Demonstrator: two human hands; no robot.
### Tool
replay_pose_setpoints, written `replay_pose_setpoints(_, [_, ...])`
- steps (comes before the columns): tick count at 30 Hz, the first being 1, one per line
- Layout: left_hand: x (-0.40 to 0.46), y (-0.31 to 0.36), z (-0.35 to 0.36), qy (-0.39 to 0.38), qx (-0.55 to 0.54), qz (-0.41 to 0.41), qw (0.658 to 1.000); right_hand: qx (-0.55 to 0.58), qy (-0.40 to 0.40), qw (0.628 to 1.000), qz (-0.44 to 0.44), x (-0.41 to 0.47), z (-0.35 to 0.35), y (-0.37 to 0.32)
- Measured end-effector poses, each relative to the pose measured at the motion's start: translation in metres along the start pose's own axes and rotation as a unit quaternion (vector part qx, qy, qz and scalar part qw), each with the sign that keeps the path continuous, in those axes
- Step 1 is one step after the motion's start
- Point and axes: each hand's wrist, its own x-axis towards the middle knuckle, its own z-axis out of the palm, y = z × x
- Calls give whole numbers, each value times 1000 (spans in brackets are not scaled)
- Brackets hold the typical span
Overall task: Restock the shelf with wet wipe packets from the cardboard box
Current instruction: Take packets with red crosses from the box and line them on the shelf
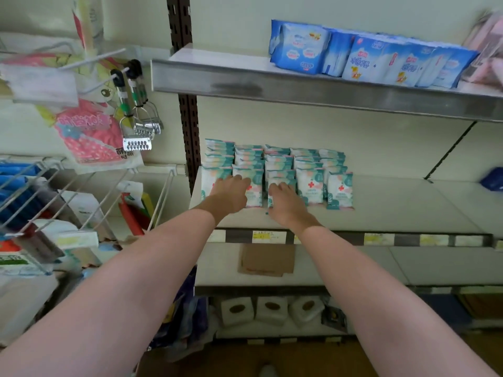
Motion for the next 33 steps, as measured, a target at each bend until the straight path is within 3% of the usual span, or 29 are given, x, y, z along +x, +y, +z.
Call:
replay_pose_setpoints(8, [-57,-8,13,5,-4,-43,999,30,-30,997,-59,-33,10,-27])
replay_pose_setpoints(16, [-142,-5,29,-61,-22,-187,980,76,-73,986,-128,-80,23,-57])
replay_pose_setpoints(22, [-256,11,72,-118,-70,-265,954,76,-185,962,-184,-140,86,-86])
replay_pose_setpoints(33, [-416,-15,143,-188,-118,-399,890,53,-269,921,-278,-234,163,-186])
